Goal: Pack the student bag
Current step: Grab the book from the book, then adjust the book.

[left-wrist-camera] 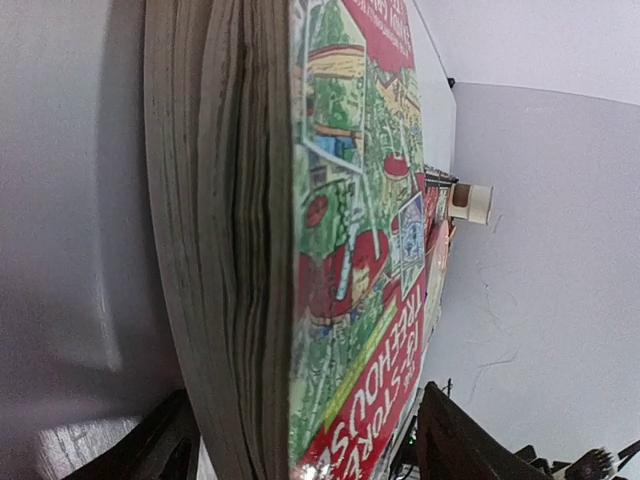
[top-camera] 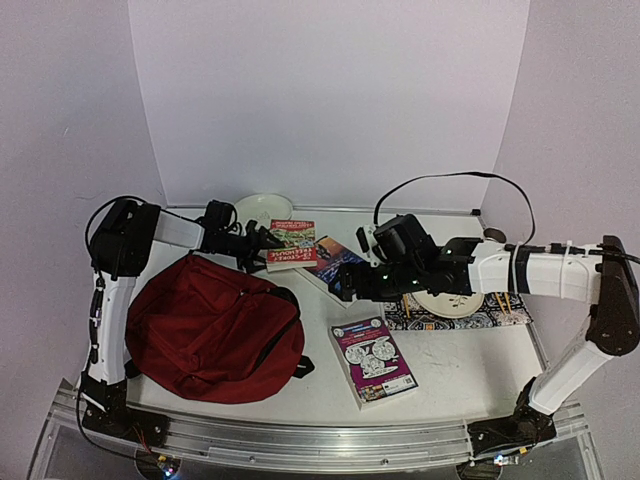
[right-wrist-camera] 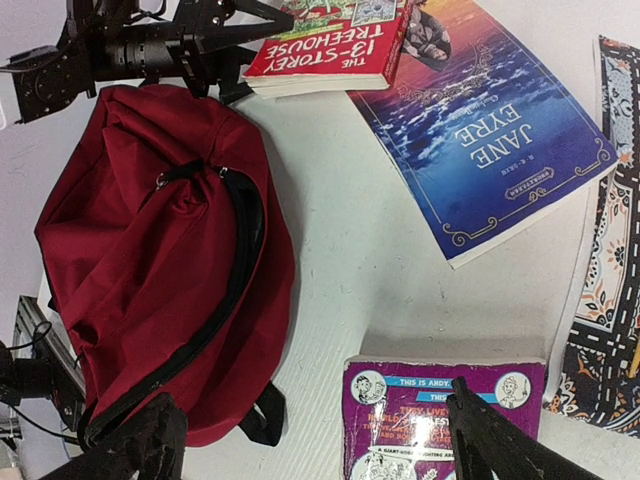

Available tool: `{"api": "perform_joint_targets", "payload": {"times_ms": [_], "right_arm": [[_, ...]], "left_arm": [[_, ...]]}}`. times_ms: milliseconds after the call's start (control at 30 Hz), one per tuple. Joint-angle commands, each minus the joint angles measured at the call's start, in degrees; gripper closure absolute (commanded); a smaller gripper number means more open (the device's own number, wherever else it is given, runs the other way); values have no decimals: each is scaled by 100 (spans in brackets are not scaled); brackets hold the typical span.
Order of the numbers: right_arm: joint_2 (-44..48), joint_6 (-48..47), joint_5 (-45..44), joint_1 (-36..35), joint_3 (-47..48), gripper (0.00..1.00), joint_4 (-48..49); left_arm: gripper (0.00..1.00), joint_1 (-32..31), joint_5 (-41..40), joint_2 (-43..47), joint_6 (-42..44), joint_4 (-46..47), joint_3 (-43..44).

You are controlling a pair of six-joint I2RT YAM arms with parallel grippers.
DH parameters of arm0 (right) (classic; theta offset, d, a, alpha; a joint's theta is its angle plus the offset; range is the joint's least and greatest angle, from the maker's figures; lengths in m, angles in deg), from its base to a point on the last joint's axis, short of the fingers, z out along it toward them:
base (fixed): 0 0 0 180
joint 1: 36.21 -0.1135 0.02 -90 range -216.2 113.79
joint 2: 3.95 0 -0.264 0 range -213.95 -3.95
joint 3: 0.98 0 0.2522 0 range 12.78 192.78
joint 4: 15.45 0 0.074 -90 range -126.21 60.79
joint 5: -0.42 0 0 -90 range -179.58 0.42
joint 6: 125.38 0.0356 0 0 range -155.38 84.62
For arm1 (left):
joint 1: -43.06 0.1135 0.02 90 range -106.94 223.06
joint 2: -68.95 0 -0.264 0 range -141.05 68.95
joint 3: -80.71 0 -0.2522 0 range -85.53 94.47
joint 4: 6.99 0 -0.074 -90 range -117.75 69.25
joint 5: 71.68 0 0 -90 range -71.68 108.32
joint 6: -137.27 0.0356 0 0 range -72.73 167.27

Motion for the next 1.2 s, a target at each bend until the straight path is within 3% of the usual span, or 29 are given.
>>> {"api": "perform_joint_targets", "payload": {"times_ms": [0,300,700,1167], "right_arm": [[88,63,-131,3,161,9,-64],[182,99,-156,2,105,9,-57],[313,329,-184,2,61,8,322],[361,1875,230,4,-548,2,2395]], "left_arm": [[31,-50,316,-166,-422,493,-167],[66,-52,78,499,-490,606,-563],[99,-68,-273,1528,-1123,1099,-1083],[100,-630,-1193,3064,-1910,1722,-1961]]}}
